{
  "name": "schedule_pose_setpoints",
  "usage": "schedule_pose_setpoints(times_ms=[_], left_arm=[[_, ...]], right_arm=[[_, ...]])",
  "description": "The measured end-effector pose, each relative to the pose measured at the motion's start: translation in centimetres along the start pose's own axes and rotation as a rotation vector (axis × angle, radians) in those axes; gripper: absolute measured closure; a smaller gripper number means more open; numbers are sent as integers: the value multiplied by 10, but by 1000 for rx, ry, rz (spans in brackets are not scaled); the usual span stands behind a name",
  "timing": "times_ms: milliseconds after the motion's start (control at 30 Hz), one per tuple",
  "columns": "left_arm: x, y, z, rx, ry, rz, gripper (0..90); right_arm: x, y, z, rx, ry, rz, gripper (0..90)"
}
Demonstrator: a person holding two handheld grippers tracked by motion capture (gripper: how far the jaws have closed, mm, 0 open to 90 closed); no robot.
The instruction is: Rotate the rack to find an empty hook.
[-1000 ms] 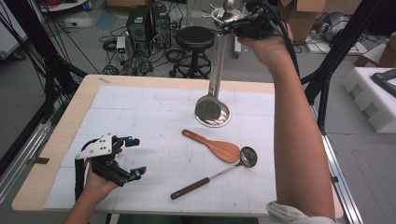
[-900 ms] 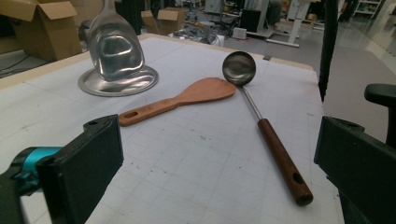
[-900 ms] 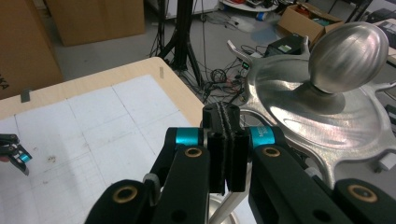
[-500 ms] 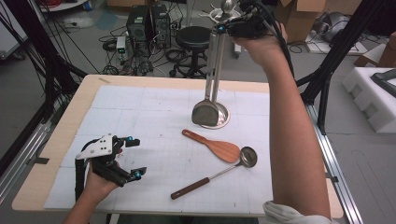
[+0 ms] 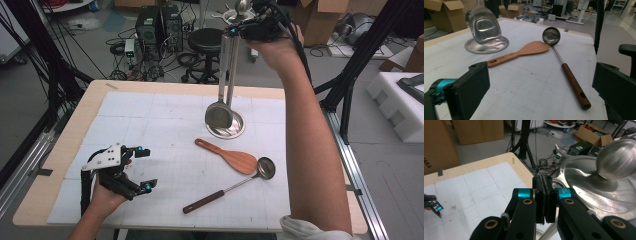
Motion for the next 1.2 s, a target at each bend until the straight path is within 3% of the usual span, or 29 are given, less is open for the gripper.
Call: schedule_pose_setpoints(times_ms=[300, 567, 833, 1000, 1200], left_arm=[[0, 0, 1, 3, 1, -5, 17], [-2, 1, 1, 5, 5, -8, 17], [-3, 1, 2, 4, 6, -7, 17], [-3, 1, 1, 4, 8, -3, 17], [-3, 1, 0, 3, 6, 1, 17]], right_arm=[[2, 0, -5, 9, -13, 6, 899], [4, 2, 6, 17, -3, 16, 872], [-2, 8, 48, -46, 33, 7, 886], [-13, 21, 76, -79, 78, -33, 895], [-22, 34, 83, -90, 91, -68, 894]])
Point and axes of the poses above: each handheld gripper's, and its own axes: z roughly backward along the jaws, y roughly out of its underside, x roughly to its left, the point moved 10 cm from there along -z, roughly forward along the jaws, and after that the axes turned 14 degrees about -y, right-handed, at the moved point
